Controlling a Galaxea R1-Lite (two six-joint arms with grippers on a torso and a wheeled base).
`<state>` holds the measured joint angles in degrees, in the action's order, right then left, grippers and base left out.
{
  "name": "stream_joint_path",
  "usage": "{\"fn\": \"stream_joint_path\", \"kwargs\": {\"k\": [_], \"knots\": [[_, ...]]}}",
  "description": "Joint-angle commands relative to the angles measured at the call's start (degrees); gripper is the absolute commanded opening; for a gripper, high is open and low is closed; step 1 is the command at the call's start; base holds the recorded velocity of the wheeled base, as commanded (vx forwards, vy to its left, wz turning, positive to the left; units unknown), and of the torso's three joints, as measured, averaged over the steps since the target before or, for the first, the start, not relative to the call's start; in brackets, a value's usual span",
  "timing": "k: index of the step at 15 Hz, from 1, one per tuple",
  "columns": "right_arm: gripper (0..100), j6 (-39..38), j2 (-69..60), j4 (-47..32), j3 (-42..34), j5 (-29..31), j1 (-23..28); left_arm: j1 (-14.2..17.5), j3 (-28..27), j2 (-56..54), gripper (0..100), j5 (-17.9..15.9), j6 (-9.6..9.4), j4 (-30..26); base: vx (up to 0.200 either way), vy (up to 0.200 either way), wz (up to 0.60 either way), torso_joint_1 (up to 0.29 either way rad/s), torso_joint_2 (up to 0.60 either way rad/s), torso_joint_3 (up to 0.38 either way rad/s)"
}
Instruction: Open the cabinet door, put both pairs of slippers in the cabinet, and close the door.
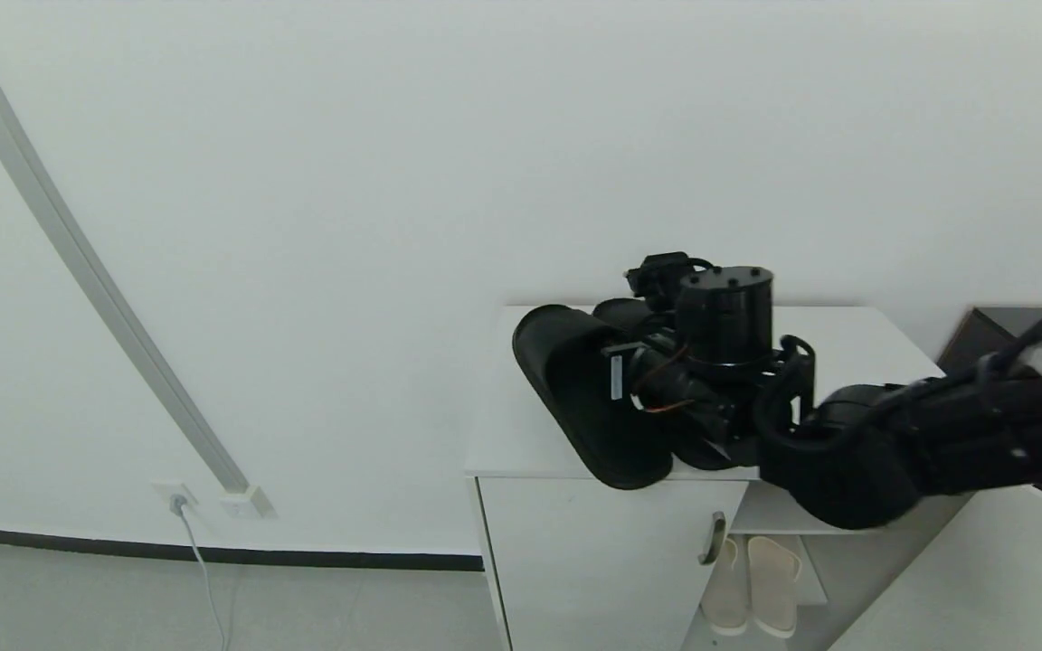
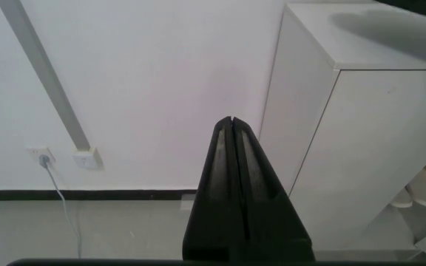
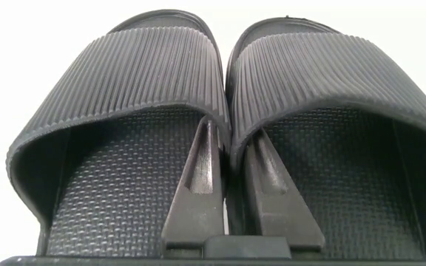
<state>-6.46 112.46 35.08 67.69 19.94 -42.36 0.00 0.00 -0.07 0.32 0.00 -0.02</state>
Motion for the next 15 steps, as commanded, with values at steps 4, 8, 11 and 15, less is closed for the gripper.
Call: {"fn": "stream_joint_path", "kwargs": {"k": [4,8,11,15], "knots": [[0,0.04,-26.41,-0.28,-25.16,-5.18,-3.34,0.00,0.00,0.07,0,0.03,0.00,0.02,0.000,0.000,0.00,0.000,0.00,0.000],[0,-1.36,-29.58,-5.82,-27.88,-5.97,-6.33,0.00,0.00,0.07,0,-0.05,0.09,0.02,0.000,0.000,0.00,0.000,0.00,0.000],[0,-1.62,-28.96,-5.73,-27.62,-6.23,-6.50,0.00,0.00,0.07,0,-0.05,0.18,0.02,0.000,0.000,0.00,0.000,0.00,0.000],[0,-1.62,-28.96,-5.73,-27.70,-6.14,-7.56,0.00,0.00,0.07,0,-0.05,0.35,0.02,-0.050,0.000,0.00,0.002,0.00,0.001]]}}
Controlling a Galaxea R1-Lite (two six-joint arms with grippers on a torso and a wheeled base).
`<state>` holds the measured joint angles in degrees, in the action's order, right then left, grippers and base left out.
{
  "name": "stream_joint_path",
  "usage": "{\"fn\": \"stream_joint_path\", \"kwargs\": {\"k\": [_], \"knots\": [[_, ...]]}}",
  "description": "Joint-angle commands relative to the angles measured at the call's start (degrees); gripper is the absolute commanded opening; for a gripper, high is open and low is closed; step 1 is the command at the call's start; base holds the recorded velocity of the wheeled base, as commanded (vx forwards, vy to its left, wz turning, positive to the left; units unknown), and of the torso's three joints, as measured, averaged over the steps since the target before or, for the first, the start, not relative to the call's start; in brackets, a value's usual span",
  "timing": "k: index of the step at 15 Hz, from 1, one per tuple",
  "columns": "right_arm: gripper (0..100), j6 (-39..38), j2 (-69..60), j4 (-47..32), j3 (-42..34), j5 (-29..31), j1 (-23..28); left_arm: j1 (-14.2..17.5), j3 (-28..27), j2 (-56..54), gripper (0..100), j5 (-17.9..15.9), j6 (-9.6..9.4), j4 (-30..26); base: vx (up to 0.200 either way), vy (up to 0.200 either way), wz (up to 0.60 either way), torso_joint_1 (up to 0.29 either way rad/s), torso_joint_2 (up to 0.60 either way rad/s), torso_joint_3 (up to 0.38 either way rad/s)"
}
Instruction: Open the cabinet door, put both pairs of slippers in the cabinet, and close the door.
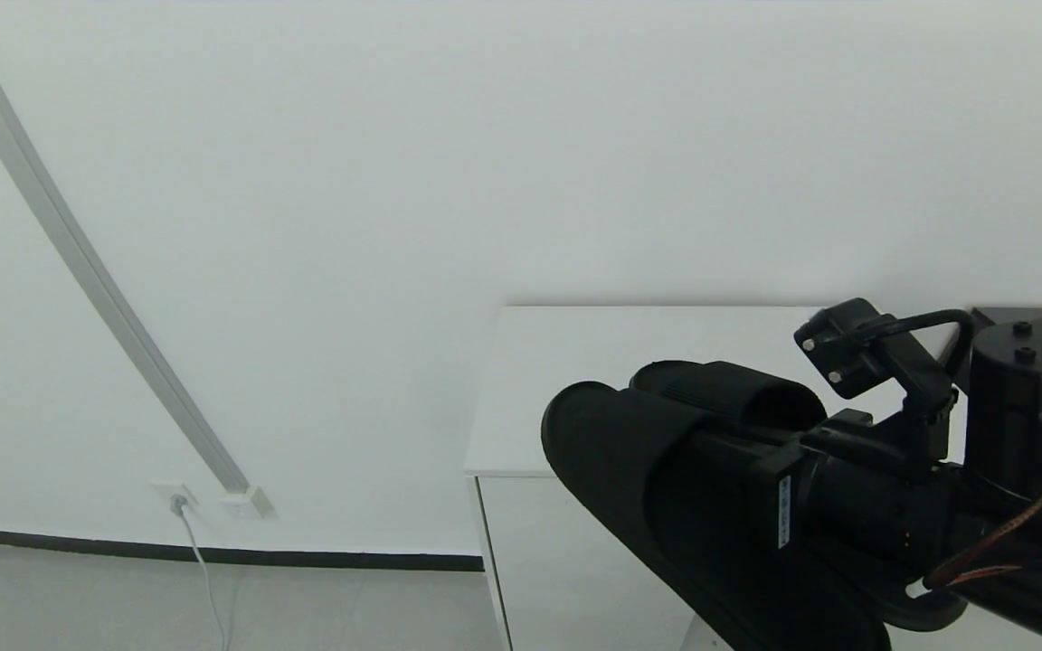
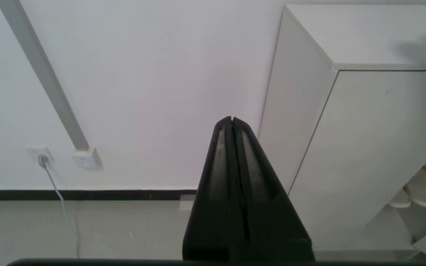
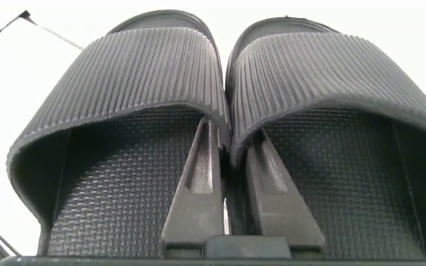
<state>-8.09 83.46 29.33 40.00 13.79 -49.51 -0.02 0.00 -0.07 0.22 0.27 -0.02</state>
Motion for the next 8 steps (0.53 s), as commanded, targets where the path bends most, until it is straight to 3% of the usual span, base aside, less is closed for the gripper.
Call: {"fn": "stream_joint_path", "kwargs": {"k": [1,8], "knots": [[0,0.01,0.13,0.02,-0.09,0.10,-0.77,0.02,0.00,0.07,0,0.04,0.08,0.02,-0.200,0.000,0.00,-0.002,0.00,0.002],[0,0.10,0.13,0.02,-0.09,0.36,-1.21,0.02,0.00,0.07,0,0.13,0.08,-0.06,-0.200,0.000,0.00,0.000,0.00,0.001]]}}
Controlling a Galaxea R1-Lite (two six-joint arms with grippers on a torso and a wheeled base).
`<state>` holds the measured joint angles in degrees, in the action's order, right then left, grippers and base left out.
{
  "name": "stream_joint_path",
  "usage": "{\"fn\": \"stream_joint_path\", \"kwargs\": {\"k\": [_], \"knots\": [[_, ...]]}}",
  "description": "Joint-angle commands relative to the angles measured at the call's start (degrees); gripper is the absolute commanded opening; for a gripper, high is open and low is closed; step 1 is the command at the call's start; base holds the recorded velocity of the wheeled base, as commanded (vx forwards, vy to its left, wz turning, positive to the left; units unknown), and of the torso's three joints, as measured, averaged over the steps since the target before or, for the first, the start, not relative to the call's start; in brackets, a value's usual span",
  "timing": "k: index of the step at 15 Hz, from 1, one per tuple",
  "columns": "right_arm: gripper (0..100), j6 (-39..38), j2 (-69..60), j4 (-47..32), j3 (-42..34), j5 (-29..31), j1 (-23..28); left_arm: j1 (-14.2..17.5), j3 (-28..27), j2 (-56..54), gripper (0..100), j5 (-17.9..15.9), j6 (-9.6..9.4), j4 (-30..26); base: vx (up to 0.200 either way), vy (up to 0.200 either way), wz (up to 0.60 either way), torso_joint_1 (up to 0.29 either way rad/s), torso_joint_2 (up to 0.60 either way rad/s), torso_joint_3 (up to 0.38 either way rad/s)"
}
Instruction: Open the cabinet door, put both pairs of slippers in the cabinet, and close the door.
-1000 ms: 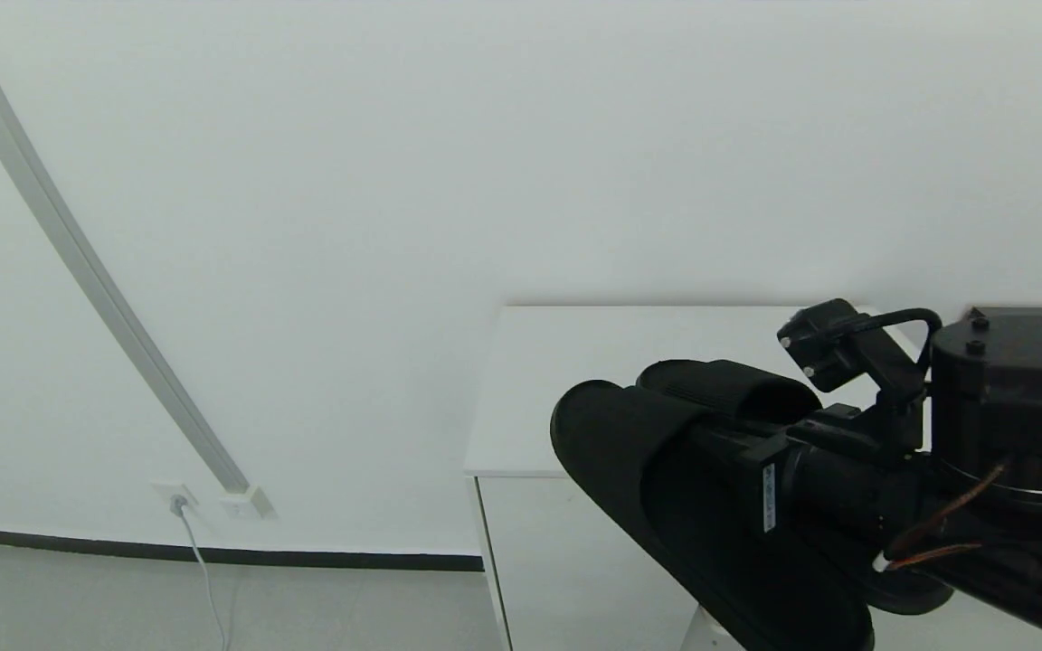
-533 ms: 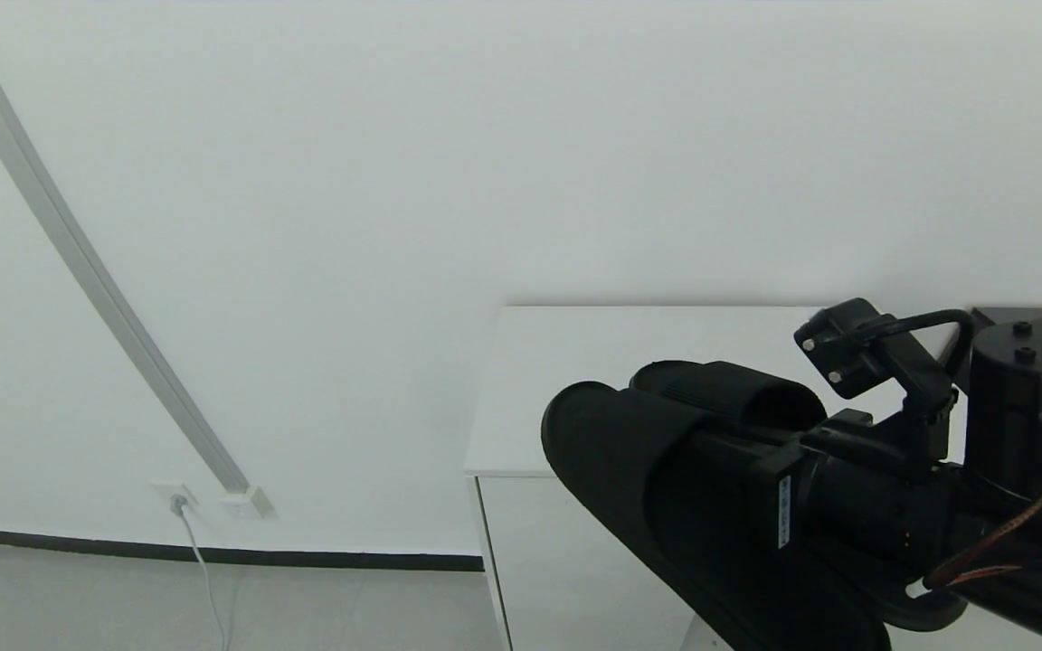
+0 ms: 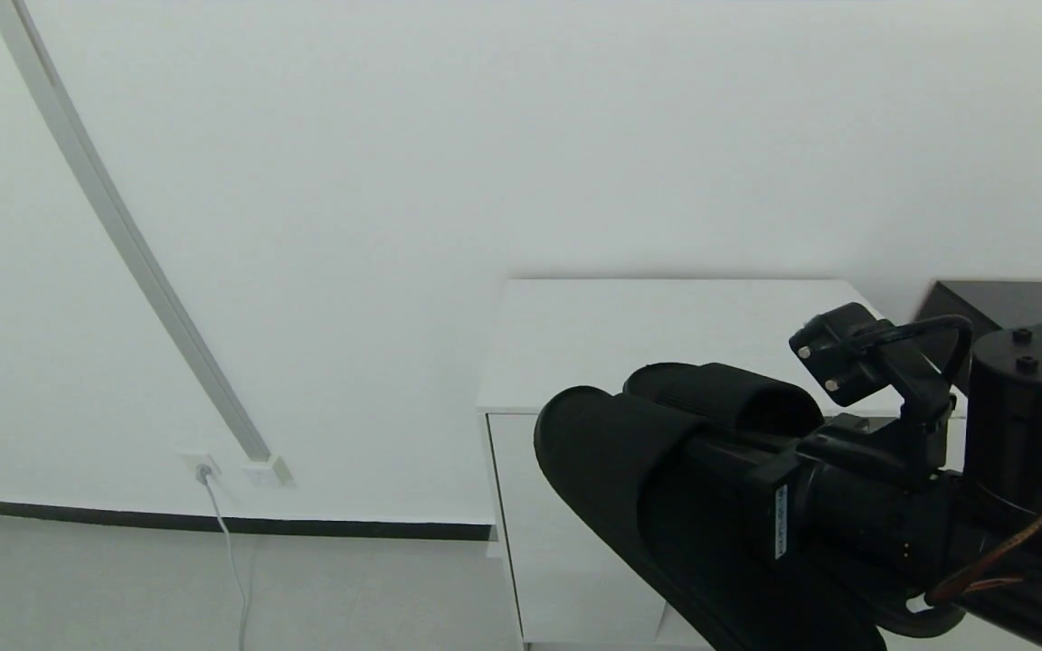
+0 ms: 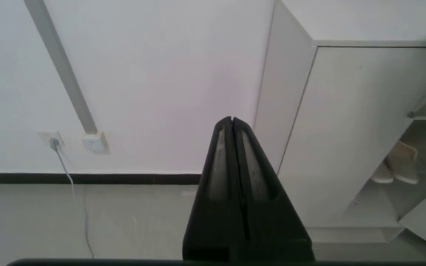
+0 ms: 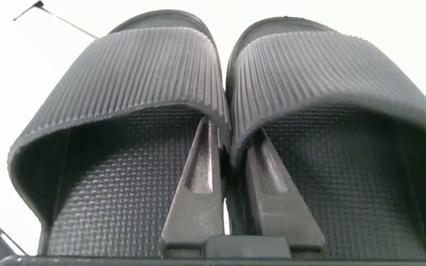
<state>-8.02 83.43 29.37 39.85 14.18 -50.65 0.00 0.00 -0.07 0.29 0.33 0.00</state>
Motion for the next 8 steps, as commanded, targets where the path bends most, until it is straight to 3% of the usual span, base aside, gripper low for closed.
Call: {"fn": "stream_joint_path", "kwargs": {"k": [1,8], "knots": [[0,0.02,0.15,-0.01,0.14,0.15,-0.06,0.00,0.00,0.07,0,0.06,0.02,-0.09,0.000,0.000,0.00,0.000,0.00,0.000],[0,0.20,0.59,-0.01,-0.12,0.15,-0.50,0.00,0.00,0.07,0,0.06,0.02,0.00,0.000,0.000,0.00,0.000,0.00,0.000]]}}
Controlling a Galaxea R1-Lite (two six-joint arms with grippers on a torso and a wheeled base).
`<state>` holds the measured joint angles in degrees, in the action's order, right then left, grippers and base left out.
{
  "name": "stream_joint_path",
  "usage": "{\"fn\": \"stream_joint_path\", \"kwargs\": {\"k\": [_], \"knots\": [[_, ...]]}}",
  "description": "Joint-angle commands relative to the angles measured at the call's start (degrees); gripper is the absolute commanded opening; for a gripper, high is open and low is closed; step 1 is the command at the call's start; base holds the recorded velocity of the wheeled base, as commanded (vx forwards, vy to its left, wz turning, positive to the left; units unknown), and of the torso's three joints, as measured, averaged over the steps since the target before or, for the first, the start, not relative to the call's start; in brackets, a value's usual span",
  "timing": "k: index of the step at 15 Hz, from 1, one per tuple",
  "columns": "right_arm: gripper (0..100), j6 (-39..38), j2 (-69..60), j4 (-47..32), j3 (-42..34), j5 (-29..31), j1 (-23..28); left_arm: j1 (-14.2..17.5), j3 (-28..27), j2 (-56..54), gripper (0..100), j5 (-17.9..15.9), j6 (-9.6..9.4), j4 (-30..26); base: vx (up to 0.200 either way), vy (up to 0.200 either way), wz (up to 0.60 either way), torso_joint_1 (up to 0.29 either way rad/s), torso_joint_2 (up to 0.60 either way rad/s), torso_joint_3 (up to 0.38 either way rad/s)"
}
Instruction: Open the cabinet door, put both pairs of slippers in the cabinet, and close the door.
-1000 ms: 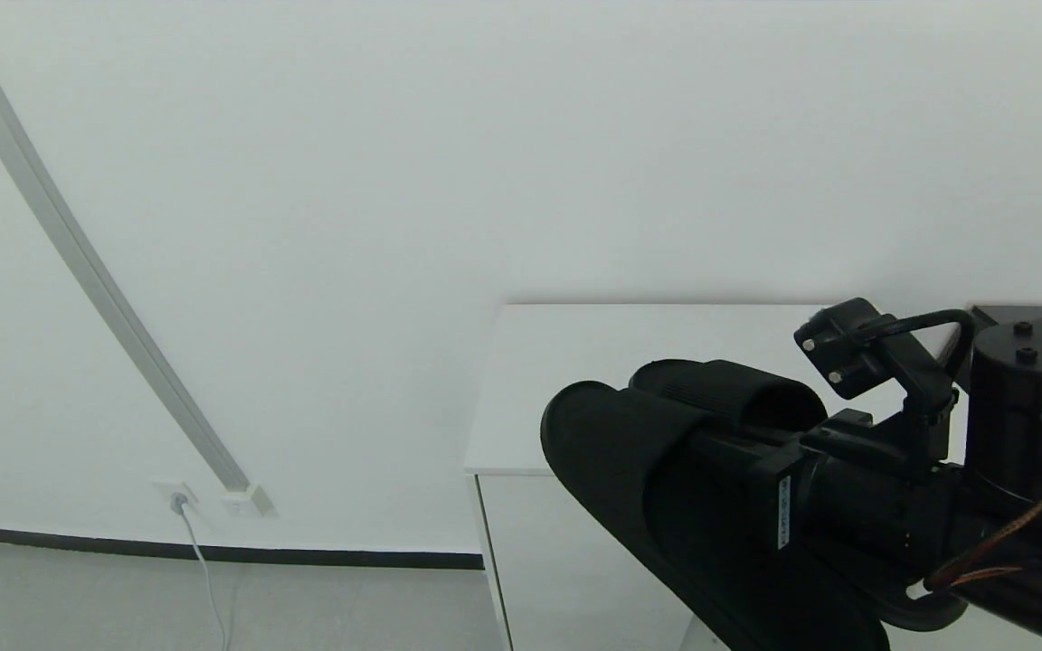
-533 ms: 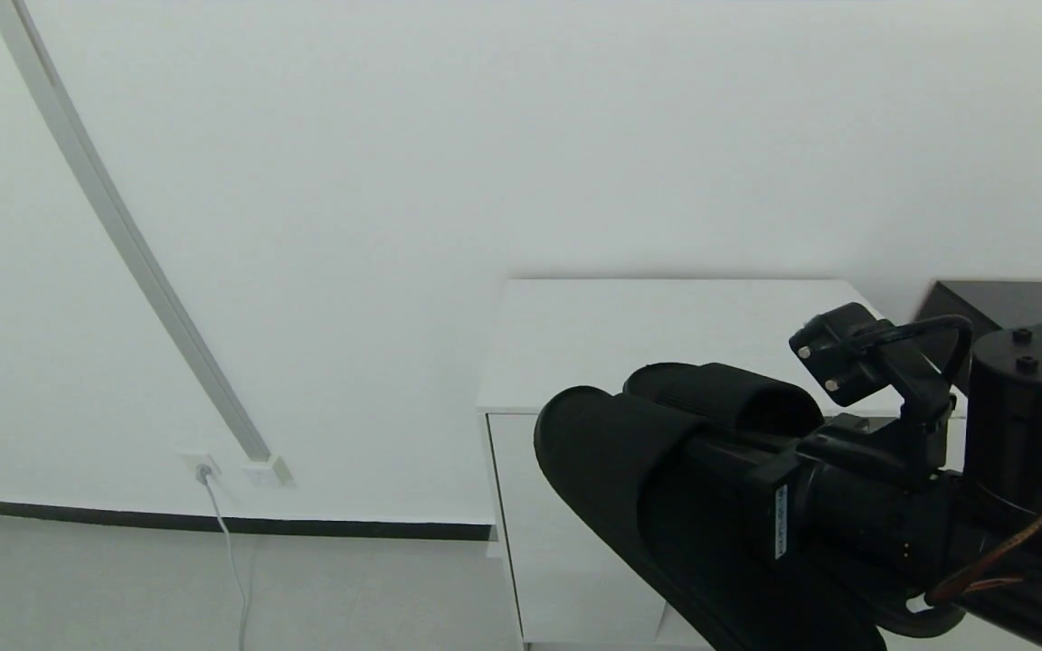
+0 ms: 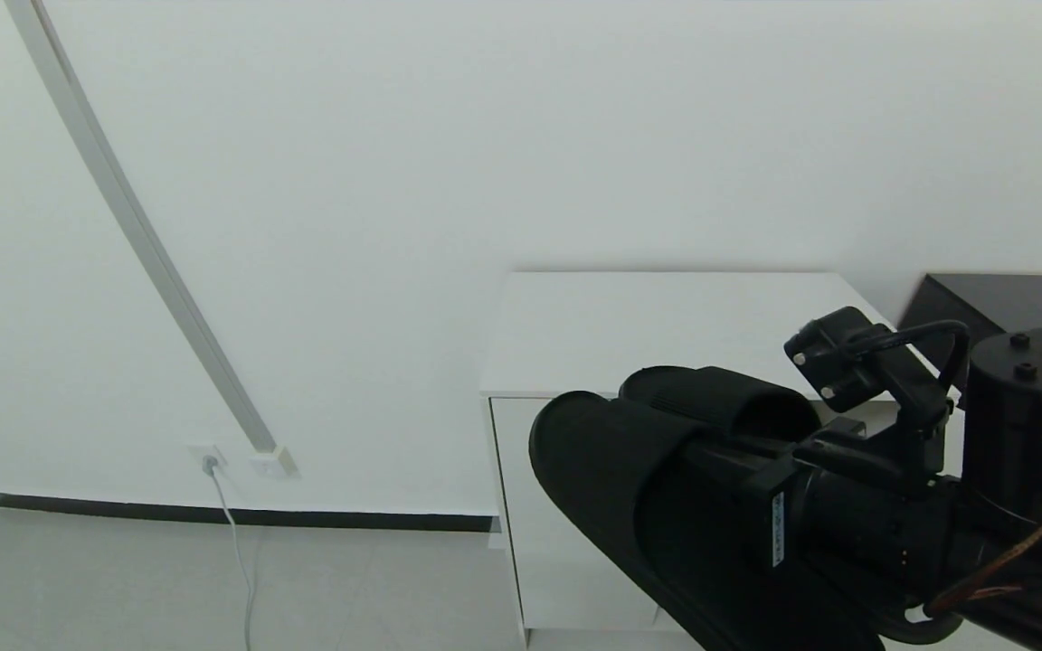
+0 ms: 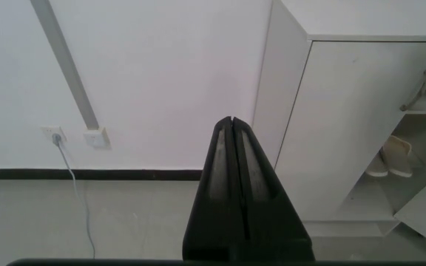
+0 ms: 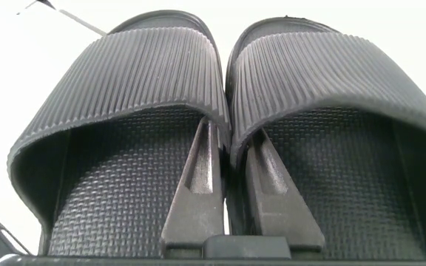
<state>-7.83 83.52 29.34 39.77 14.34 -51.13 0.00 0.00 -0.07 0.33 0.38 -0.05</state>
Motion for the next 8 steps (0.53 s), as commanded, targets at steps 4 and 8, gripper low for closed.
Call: {"fn": "stream_joint_path", "kwargs": {"k": [4,8], "knots": [[0,0.09,0.77,0.01,-0.13,0.08,-0.03,0.00,0.00,0.07,0,0.11,0.06,-0.04,0.000,0.000,0.00,0.000,0.00,0.000],[0,0.18,0.86,0.01,-0.13,0.08,-0.03,0.00,0.00,0.07,0,0.11,-0.03,0.05,0.000,-0.050,0.00,0.002,0.00,-0.001]]}}
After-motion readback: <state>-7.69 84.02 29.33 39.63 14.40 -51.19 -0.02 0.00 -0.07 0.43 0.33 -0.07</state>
